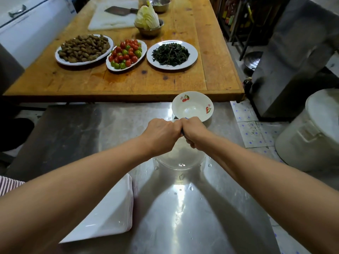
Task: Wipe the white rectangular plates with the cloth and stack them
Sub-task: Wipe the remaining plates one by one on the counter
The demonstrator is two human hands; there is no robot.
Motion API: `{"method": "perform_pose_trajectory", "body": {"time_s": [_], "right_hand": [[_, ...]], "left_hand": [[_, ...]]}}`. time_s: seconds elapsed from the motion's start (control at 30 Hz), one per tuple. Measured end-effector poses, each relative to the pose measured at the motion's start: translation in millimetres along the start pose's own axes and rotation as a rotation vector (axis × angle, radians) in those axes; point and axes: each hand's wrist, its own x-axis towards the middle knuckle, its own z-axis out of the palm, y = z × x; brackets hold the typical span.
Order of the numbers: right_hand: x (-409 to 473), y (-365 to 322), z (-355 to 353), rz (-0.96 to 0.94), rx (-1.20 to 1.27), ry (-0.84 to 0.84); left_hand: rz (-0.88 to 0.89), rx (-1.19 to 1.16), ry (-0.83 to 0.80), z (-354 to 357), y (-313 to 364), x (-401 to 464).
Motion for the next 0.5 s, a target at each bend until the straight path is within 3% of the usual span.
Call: {"method": "perform_pose_trajectory", "body": {"time_s": [0.5], "right_hand": [[-6.8, 6.4, 3.9, -0.044, 0.142, -0.005]], "left_hand": [[-0.006, -0.122, 0.053, 0.4, -1.6, -10.0]]}}
